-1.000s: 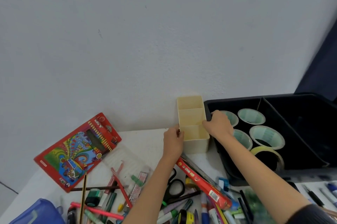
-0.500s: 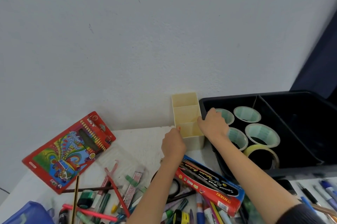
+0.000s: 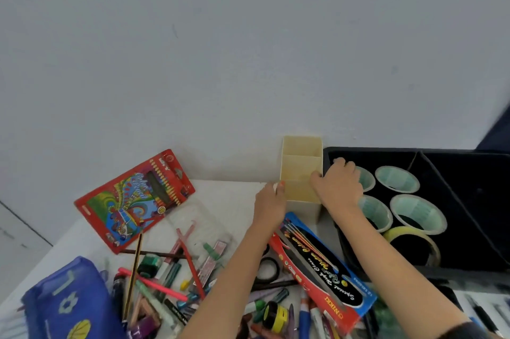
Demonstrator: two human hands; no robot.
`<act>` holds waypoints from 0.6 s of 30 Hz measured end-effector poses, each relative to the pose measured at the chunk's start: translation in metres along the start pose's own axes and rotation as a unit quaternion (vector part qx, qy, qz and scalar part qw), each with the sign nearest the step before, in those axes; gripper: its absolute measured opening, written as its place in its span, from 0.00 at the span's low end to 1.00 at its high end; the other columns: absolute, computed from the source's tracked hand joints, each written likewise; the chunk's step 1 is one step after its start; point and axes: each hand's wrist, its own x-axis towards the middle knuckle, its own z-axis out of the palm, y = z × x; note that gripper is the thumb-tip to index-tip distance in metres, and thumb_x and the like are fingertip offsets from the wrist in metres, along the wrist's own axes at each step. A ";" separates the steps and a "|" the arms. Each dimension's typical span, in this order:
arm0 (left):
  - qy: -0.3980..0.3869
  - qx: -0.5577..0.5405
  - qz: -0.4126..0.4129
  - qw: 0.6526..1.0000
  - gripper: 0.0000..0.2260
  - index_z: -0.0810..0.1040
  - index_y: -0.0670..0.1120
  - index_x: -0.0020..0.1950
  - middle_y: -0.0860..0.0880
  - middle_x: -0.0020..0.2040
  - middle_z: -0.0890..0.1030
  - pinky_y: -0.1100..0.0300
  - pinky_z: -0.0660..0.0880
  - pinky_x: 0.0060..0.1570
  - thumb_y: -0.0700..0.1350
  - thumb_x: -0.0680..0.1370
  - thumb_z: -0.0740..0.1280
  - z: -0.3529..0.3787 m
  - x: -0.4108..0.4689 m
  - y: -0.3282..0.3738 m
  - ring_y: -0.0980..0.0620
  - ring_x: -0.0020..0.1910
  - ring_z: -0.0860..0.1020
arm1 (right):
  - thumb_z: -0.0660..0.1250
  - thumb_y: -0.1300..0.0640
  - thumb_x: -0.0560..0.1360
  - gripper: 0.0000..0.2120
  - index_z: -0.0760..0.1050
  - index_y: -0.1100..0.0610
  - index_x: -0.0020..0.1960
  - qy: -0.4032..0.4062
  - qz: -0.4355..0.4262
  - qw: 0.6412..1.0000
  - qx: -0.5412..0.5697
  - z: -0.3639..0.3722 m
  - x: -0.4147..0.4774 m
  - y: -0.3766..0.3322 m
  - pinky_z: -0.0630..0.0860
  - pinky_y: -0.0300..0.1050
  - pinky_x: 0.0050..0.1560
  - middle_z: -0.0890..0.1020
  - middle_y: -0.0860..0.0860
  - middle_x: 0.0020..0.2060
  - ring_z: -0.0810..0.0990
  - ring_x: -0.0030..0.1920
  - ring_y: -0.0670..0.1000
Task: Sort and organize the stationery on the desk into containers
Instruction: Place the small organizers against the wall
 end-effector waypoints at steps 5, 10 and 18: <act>0.095 -0.088 -0.013 0.991 0.13 0.73 0.44 0.63 0.46 0.58 0.77 0.59 0.69 0.54 0.46 0.82 0.55 -0.027 -0.034 0.005 0.49 0.57 0.75 | 0.62 0.63 0.71 0.19 0.72 0.60 0.62 0.045 -0.182 0.982 0.021 -0.009 -0.020 -0.016 0.68 0.53 0.54 0.74 0.58 0.55 0.71 0.55 0.58; 0.193 -0.166 -0.020 0.967 0.08 0.75 0.48 0.52 0.46 0.47 0.80 0.55 0.74 0.48 0.43 0.81 0.56 -0.066 -0.068 -0.003 0.48 0.49 0.79 | 0.62 0.66 0.74 0.10 0.79 0.59 0.52 -0.104 -0.213 0.937 0.257 -0.013 -0.069 -0.059 0.68 0.38 0.47 0.79 0.53 0.47 0.75 0.44 0.48; 0.320 -0.210 -0.030 0.923 0.10 0.77 0.44 0.51 0.46 0.43 0.81 0.59 0.75 0.43 0.39 0.80 0.56 -0.126 -0.123 -0.029 0.51 0.43 0.80 | 0.62 0.67 0.73 0.11 0.83 0.58 0.45 -0.235 -0.243 0.888 0.311 -0.002 -0.148 -0.110 0.74 0.36 0.43 0.83 0.52 0.40 0.80 0.41 0.50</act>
